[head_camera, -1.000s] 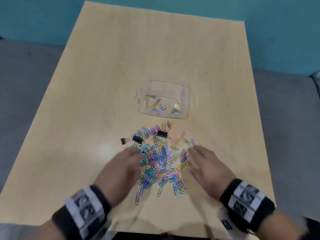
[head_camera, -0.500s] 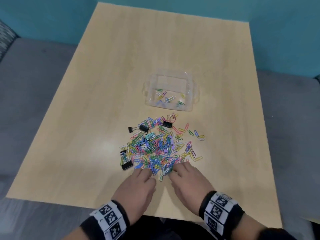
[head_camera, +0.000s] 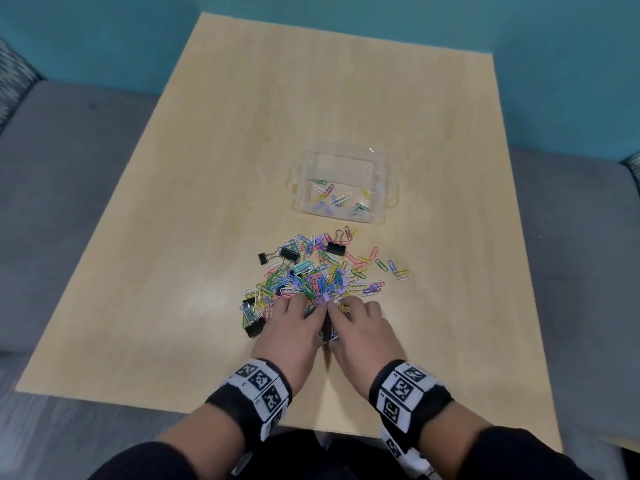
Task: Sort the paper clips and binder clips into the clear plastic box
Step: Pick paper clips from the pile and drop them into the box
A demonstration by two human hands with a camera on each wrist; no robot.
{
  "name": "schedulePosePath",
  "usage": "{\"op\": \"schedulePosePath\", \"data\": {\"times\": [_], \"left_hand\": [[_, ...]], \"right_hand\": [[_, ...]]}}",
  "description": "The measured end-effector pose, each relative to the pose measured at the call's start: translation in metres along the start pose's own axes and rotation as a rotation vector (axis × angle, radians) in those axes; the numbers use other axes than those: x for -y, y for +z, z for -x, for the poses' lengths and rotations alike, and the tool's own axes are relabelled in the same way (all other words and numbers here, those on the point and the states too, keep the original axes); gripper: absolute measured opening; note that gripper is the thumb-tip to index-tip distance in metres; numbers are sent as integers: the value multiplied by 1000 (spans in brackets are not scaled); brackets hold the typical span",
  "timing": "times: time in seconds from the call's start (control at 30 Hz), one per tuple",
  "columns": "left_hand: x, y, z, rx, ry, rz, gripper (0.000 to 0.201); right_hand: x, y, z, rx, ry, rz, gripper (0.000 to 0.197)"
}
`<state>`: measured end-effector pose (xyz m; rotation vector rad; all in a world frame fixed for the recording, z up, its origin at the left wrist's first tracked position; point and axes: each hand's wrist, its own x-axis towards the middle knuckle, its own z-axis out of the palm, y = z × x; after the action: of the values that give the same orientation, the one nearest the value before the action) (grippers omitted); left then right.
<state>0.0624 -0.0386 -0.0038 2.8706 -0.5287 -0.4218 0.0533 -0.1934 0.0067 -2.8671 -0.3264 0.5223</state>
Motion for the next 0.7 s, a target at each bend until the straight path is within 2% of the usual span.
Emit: {"op": "schedulePosePath", "data": {"times": [0.13,0.27,0.57,0.7], "left_hand": [[6,0,-4,-9,33,17,41],[12,0,-5,24,70,-6,31],[19,-10,-3,41,45,155,28],[23,-11,-4,32,-20,228,12]], "right_hand": [[-5,3,-5,-32,-99,35,46],[-9,-5,-3,-23,-156,108,49],[-18,-7,-4,36,-24,-26,38],[-22,-17,-5,42,10,-145,11]]}}
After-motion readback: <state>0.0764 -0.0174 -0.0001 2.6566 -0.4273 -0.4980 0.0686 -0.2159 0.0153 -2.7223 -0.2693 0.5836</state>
